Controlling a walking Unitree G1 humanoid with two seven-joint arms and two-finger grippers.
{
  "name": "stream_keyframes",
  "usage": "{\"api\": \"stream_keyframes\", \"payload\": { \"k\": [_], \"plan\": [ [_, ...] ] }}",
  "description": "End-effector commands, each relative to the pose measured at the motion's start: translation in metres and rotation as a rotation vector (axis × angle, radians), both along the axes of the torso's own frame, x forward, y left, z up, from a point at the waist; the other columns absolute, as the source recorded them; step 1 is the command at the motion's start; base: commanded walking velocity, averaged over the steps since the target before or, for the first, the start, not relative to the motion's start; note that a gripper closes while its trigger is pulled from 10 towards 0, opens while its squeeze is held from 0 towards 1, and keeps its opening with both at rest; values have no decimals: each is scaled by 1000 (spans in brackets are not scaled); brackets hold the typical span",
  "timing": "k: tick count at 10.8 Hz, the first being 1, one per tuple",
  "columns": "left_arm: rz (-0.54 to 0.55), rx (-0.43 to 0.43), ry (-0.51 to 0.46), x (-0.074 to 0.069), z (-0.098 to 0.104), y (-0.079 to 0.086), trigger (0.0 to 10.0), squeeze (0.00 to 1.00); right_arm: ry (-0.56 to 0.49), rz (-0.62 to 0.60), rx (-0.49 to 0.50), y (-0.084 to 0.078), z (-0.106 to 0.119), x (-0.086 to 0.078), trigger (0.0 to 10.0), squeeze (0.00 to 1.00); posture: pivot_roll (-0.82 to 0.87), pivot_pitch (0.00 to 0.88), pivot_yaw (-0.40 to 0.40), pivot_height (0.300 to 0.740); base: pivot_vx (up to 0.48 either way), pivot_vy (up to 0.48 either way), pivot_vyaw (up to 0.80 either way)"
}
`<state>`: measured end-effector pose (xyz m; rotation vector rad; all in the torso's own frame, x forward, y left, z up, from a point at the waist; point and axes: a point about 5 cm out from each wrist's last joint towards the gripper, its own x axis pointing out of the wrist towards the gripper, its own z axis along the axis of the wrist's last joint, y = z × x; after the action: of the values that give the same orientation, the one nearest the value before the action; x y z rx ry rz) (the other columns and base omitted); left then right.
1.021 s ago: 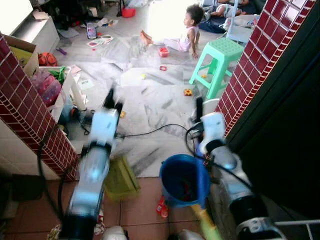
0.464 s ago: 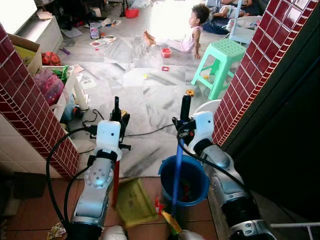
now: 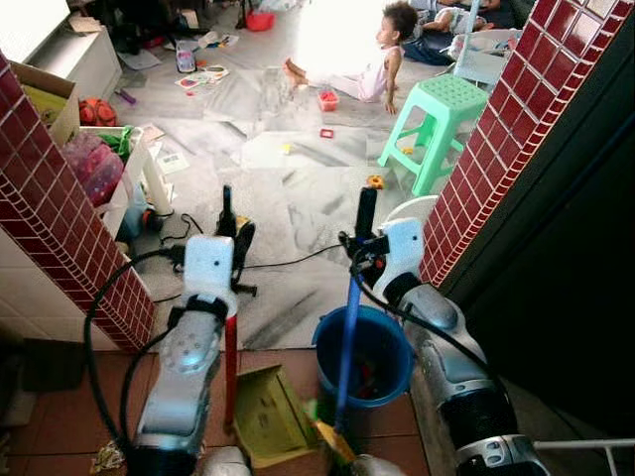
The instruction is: Sweep floor
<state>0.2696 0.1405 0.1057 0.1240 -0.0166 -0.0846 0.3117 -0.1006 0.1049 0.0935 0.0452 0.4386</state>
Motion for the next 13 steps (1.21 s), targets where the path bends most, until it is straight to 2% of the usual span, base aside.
{"api": "stream_keyframes", "payload": {
  "k": [1,3,4,6,9,11,13],
  "plan": [
    [-2,13,-47,0,9,2,10000,0,-119,-74,11,-9,22,9,10000,0,30,43,-65,740,0,0,0],
    [-17,16,-33,-2,8,-3,10000,0,-166,-135,26,-19,34,14,10000,0,30,43,-63,740,0,0,0],
    [-35,12,-32,-1,8,-6,10000,0,-177,-190,11,-26,35,16,10000,0,24,45,-57,740,0,0,0],
    [-40,12,-34,0,9,-6,10000,0,-167,-225,-17,-33,29,16,10000,0,23,46,-57,740,0,0,0],
    [-45,6,-36,-1,9,-7,10000,0,-144,-207,-35,-30,24,14,10000,0,28,41,-62,740,0,0,0],
    [-71,8,-34,-2,8,-9,10000,0,-91,-140,-30,-23,10,4,10000,0,31,35,-66,740,0,0,0],
    [-76,6,-34,-2,8,-10,10000,0,-79,-133,-32,-19,5,-4,10000,0,26,32,-64,740,0,0,0]
  ]
}}
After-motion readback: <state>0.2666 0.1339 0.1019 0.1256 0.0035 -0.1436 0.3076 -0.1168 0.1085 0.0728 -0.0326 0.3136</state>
